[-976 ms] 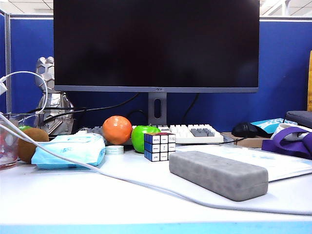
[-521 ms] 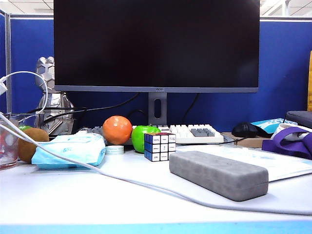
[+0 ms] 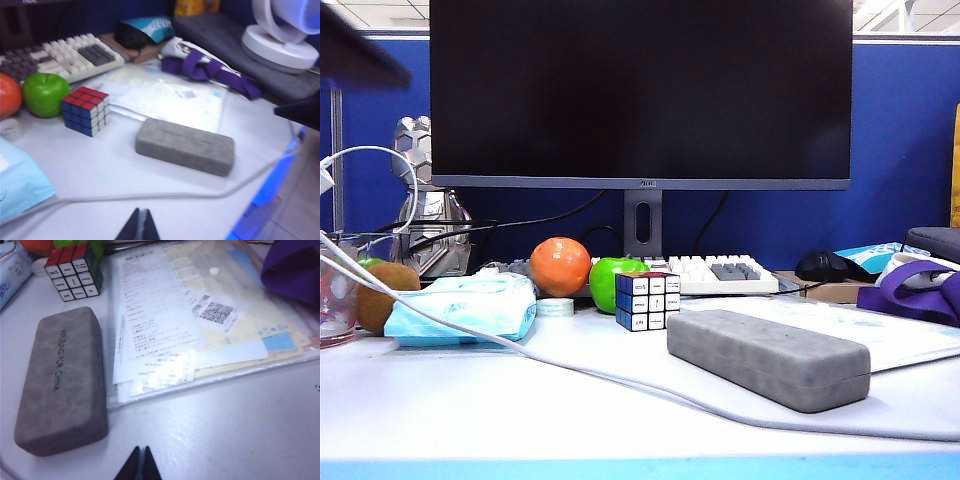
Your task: Pick up the glasses, fold the temples of the glasses, place the glasses into the glasses case, and finally close the glasses case.
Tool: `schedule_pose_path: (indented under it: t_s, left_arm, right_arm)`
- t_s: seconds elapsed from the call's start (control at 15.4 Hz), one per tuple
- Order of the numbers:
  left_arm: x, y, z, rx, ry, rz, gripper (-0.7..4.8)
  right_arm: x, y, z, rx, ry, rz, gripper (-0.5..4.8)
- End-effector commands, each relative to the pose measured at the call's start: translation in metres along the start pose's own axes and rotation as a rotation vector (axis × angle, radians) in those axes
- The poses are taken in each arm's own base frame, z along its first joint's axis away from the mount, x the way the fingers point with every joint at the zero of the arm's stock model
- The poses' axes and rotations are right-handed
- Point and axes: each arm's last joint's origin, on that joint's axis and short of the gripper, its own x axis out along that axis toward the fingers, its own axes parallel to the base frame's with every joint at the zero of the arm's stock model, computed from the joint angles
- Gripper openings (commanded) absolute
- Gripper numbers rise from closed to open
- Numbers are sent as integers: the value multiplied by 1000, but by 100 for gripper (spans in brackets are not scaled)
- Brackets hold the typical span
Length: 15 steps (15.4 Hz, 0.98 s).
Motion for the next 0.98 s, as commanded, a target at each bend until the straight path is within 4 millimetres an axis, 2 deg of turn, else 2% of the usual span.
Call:
schedule_pose_path:
  t_s: [0.07,0.26,0.46,0.78,0.98]
  left_arm:
    - [4,1,-8,-4,-90,9,-5]
    - [5,5,-27,5,-157,95,-6]
    - [-9,20,-50,13,-235,273,-5]
    - [-25,42,-65,-37,-126,531,-5]
    - [-28,46,-75,-36,-18,624,-5]
  right_arm:
    - [0,0,-1,3,2,-1,-5]
    - [0,0,-1,3,2,0,-5]
    - [0,0,-1,3,2,0,-5]
    - [0,0,-1,2,0,-5,-5]
    - [0,0,-1,2,0,-4,-5]
